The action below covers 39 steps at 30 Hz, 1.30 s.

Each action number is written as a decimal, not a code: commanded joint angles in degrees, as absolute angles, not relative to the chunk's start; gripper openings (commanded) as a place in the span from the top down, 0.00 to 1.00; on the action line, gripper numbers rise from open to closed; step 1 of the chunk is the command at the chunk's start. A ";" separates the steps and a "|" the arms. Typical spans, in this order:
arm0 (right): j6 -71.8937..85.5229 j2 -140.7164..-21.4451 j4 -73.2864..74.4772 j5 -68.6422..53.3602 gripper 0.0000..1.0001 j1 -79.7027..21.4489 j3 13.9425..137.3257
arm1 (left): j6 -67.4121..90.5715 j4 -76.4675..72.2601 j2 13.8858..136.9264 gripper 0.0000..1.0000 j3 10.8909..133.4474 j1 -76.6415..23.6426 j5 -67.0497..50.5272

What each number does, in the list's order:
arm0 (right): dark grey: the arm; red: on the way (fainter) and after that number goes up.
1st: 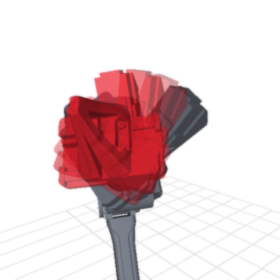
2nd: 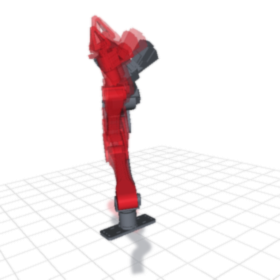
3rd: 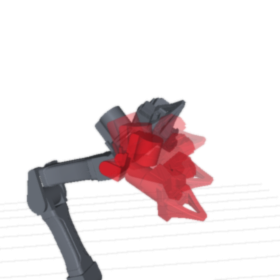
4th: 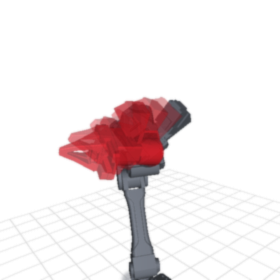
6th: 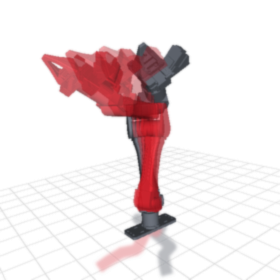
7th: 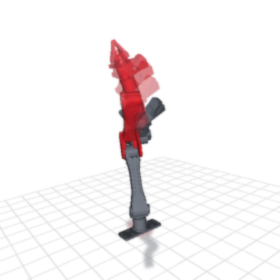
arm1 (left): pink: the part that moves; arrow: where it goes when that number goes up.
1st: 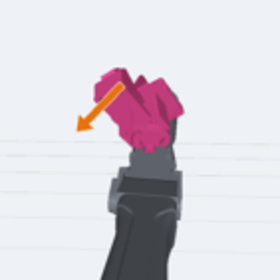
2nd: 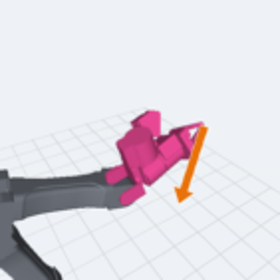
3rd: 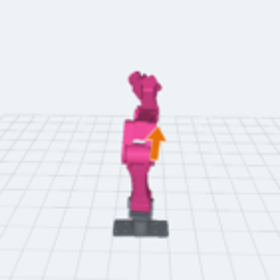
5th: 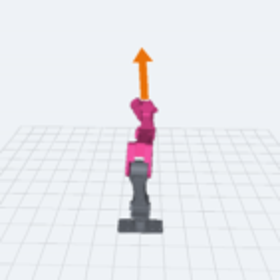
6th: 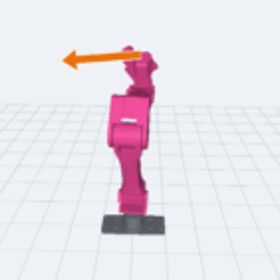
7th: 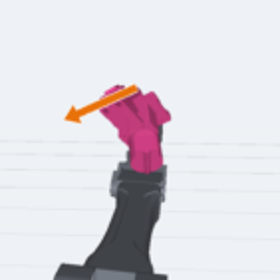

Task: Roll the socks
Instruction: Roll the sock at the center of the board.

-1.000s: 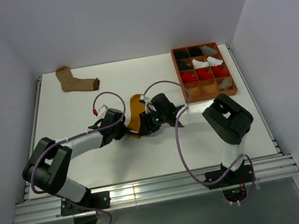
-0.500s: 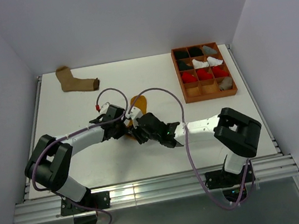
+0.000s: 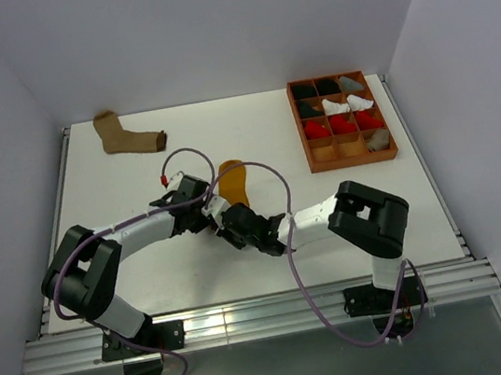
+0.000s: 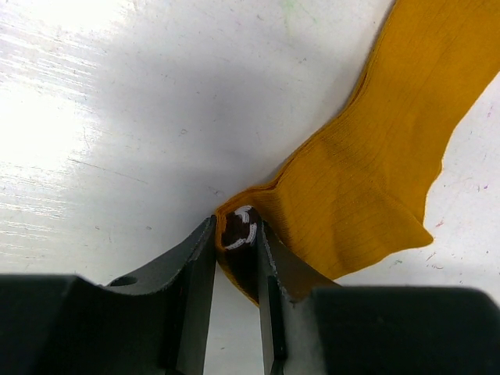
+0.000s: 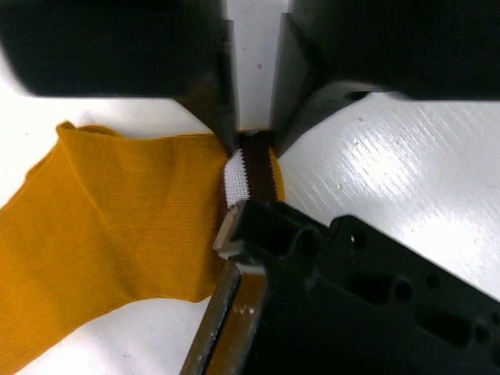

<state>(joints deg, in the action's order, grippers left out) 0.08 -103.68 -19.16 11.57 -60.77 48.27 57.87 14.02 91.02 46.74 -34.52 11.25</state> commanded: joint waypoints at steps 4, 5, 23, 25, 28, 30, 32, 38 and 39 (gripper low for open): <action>-1.76 -104.77 -18.90 11.87 0.95 -61.08 51.15 | 58.18 16.00 92.02 0.68 45.27 -34.63 9.93; -1.67 -104.59 -18.20 10.82 0.98 -60.91 51.24 | 58.36 15.82 91.50 0.68 44.92 -34.45 10.28; 18.27 -112.22 -7.81 -41.03 1.00 -40.26 57.49 | 67.49 12.48 75.24 0.32 37.97 -32.87 13.54; 23.01 -113.02 -11.23 -44.71 1.00 -38.51 56.69 | 67.94 9.77 74.01 0.31 36.04 -32.87 12.75; 29.60 -114.25 -15.72 -48.24 1.00 -36.40 54.93 | 68.73 6.42 73.13 0.31 33.49 -32.96 10.55; 33.02 -114.96 -16.69 -50.44 1.00 -35.86 54.58 | 68.47 4.49 73.47 0.32 32.87 -33.13 10.11; 35.41 -115.57 -18.54 -51.32 1.00 -35.25 54.05 | 68.20 3.35 74.70 0.33 33.13 -33.48 10.02; 41.75 -117.68 -22.59 -53.70 1.00 -33.66 53.00 | 66.97 2.37 79.10 0.37 34.98 -33.66 10.19; 41.66 -117.86 -22.24 -53.88 1.00 -33.66 53.17 | 66.89 1.94 79.54 0.39 35.24 -33.75 9.93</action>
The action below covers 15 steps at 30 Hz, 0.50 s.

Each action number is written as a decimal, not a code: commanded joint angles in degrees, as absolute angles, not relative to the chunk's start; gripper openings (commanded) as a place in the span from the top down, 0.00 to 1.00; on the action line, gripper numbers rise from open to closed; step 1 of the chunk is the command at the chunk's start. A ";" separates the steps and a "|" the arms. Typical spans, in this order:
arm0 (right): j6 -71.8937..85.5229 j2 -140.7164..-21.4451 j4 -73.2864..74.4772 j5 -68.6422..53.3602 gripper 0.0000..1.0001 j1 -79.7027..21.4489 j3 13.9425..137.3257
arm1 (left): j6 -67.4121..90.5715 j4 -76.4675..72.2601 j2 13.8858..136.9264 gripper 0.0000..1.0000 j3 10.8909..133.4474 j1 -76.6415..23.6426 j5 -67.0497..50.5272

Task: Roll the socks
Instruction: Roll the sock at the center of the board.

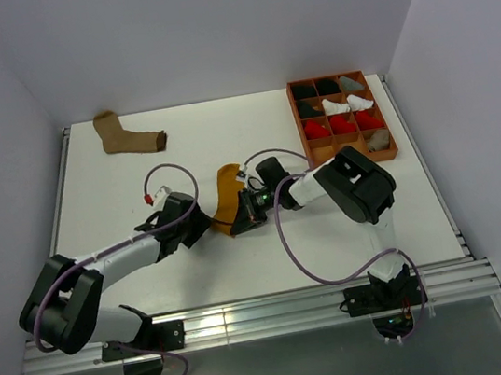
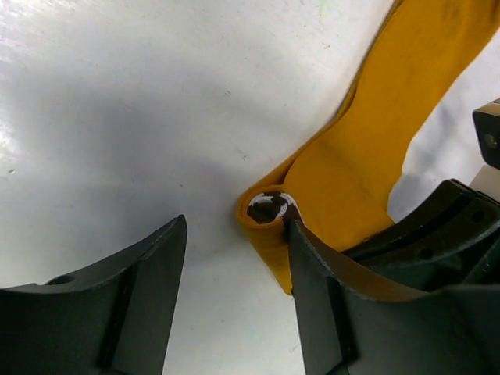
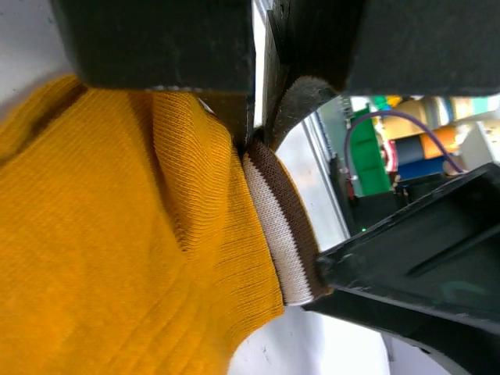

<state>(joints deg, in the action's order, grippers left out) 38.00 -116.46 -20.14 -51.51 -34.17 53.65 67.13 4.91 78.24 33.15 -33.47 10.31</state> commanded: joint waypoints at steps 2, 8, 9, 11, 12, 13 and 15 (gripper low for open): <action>42.01 -118.04 -22.41 -53.62 1.00 -33.58 53.00 | 66.80 2.11 81.12 0.43 35.59 -33.84 9.84; 39.38 -116.90 -19.61 -51.25 1.00 -33.40 53.53 | 66.53 2.63 84.90 0.55 35.95 -34.19 9.49; 37.90 -116.37 -19.16 -50.72 0.97 -33.40 53.53 | 66.27 2.98 85.34 0.57 36.30 -34.10 9.58; 35.87 -114.09 -17.32 -48.35 0.86 -33.57 53.44 | 65.57 4.30 86.74 0.58 36.82 -34.36 10.02; 33.25 -113.12 -16.27 -47.12 0.77 -33.75 53.44 | 65.31 4.74 87.10 0.58 37.44 -34.45 10.02; 31.83 -112.25 -14.35 -45.89 0.74 -34.01 53.44 | 64.95 5.27 87.97 0.58 37.79 -34.54 10.11; 28.06 -109.08 -12.66 -41.33 0.66 -34.89 53.26 | 64.08 7.02 88.85 0.58 39.02 -34.80 10.55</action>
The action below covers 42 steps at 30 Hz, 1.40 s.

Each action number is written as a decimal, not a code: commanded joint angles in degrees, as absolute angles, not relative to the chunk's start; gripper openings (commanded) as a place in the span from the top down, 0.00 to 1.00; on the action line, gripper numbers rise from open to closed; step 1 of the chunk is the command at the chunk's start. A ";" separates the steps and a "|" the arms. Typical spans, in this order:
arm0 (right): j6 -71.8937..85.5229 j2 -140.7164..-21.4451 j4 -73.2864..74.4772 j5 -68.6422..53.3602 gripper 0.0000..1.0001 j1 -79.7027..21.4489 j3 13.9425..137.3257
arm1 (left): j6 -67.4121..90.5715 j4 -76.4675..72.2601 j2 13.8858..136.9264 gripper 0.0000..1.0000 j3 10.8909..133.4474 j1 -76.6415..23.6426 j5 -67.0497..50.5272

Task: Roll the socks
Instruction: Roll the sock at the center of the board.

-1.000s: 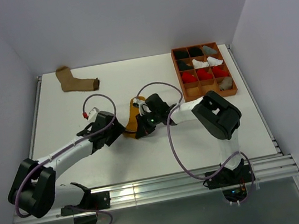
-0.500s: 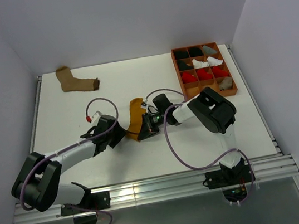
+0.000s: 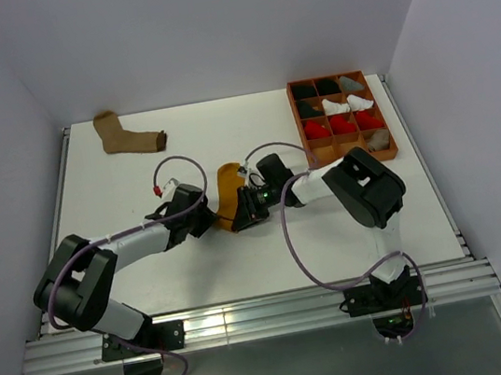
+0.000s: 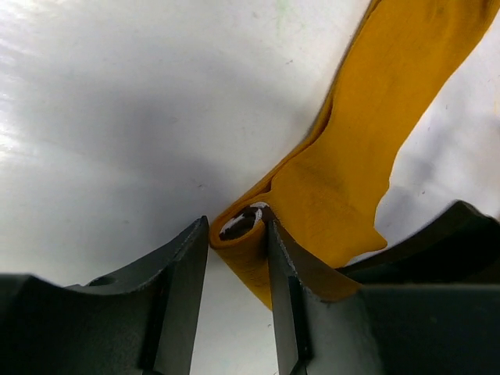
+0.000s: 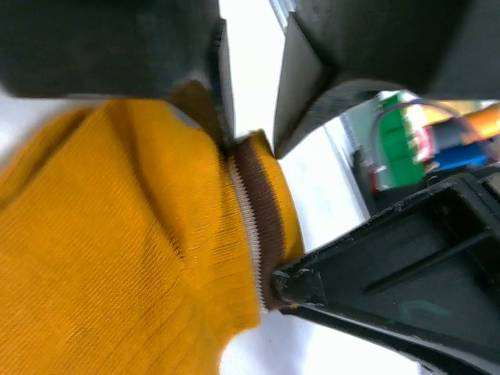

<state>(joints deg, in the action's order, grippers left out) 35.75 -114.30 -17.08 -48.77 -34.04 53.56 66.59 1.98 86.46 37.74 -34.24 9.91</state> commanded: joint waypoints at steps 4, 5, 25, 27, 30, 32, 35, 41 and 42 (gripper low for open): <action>22.77 -101.72 -10.55 -31.84 0.54 -37.17 51.60 | 62.49 9.22 90.96 0.58 41.13 -35.24 10.55; 20.85 -100.30 -10.72 -29.55 0.52 -38.05 50.46 | 61.97 9.58 91.23 0.58 41.74 -35.24 10.55; 0.62 -99.83 -13.54 7.29 0.48 -54.84 51.06 | 58.01 12.39 92.99 0.58 46.41 -35.95 10.20; 0.62 -101.59 -13.10 7.38 0.50 -55.11 51.41 | 57.83 12.48 93.25 0.58 46.49 -35.95 10.11; 0.62 -103.09 -12.31 7.12 0.59 -55.37 52.47 | 57.83 12.66 93.25 0.58 46.76 -35.95 10.02; 0.62 -103.36 -12.22 6.60 0.73 -55.55 52.56 | 57.92 12.92 93.16 0.58 47.02 -35.95 10.37; 0.62 -103.27 -11.08 4.05 0.91 -55.63 53.17 | 57.66 13.97 92.99 0.56 47.72 -35.77 11.77; 4.91 -105.47 -3.96 -7.71 1.00 -54.58 58.35 | 59.94 14.94 87.04 0.47 46.23 -34.02 14.06; 5.97 -105.99 -3.35 -10.00 1.00 -53.97 58.71 | 60.55 15.12 85.71 0.45 45.71 -33.49 14.58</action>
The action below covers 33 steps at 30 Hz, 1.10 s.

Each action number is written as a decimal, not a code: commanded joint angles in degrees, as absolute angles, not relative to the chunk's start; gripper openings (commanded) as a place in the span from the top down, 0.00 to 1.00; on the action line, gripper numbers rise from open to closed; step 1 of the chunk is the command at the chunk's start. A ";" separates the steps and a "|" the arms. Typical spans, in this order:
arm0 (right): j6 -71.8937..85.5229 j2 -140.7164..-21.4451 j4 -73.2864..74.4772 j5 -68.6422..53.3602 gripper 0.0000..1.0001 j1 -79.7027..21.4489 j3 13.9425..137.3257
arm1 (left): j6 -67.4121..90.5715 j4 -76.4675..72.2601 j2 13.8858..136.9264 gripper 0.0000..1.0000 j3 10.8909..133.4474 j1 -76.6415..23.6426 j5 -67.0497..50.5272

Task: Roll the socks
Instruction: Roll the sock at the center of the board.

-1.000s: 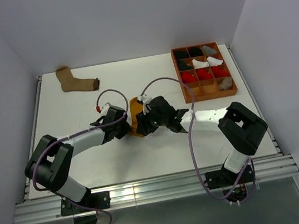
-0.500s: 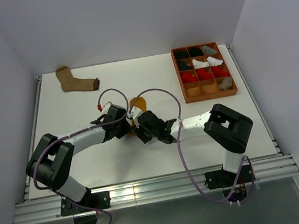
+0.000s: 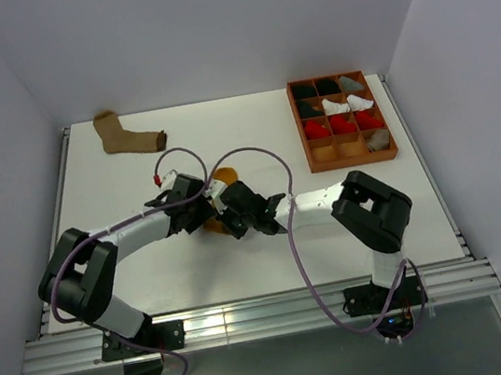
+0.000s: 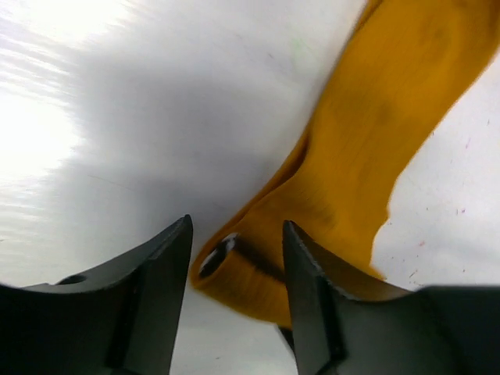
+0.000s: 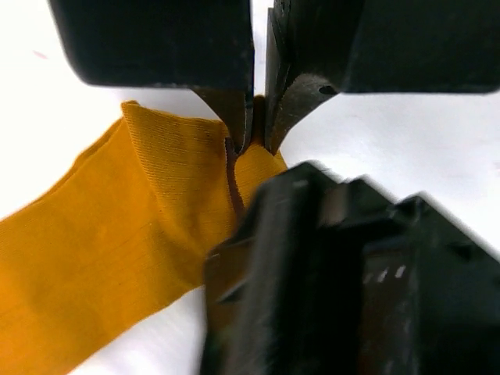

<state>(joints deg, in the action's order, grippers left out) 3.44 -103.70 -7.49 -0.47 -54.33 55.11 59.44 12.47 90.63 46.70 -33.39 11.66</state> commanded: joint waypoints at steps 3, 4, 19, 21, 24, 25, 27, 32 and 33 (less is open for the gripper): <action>10.80 -107.31 -1.76 -17.99 1.00 -50.81 60.38 | 62.75 15.03 79.64 0.39 42.99 -32.96 16.26; 13.86 -107.66 -1.58 -20.19 1.00 -48.80 61.08 | 63.45 14.94 78.15 0.37 41.59 -32.61 16.35; 39.17 -117.24 -5.27 -48.16 1.00 -39.20 64.25 | 70.31 9.15 67.85 0.32 30.23 -32.34 12.31; 41.12 -117.51 -6.58 -49.13 1.00 -38.59 63.81 | 70.49 8.35 69.78 0.35 30.32 -32.34 11.95; 43.59 -117.77 -7.55 -49.74 1.00 -38.15 63.46 | 70.58 7.03 72.24 0.39 30.50 -32.34 11.78; 44.64 -117.86 -7.82 -50.44 1.00 -38.06 63.46 | 70.58 6.94 72.94 0.39 30.67 -32.34 11.69; 45.96 -117.95 -8.52 -50.54 1.00 -37.97 63.28 | 69.97 6.07 74.96 0.43 31.02 -32.34 10.90; 46.67 -117.86 -9.32 -50.01 1.00 -37.97 63.19 | 69.17 6.06 79.27 0.54 31.64 -32.34 9.93; 45.89 -117.69 -9.06 -49.57 1.00 -37.97 63.28 | 68.82 6.06 79.71 0.56 31.73 -32.43 9.84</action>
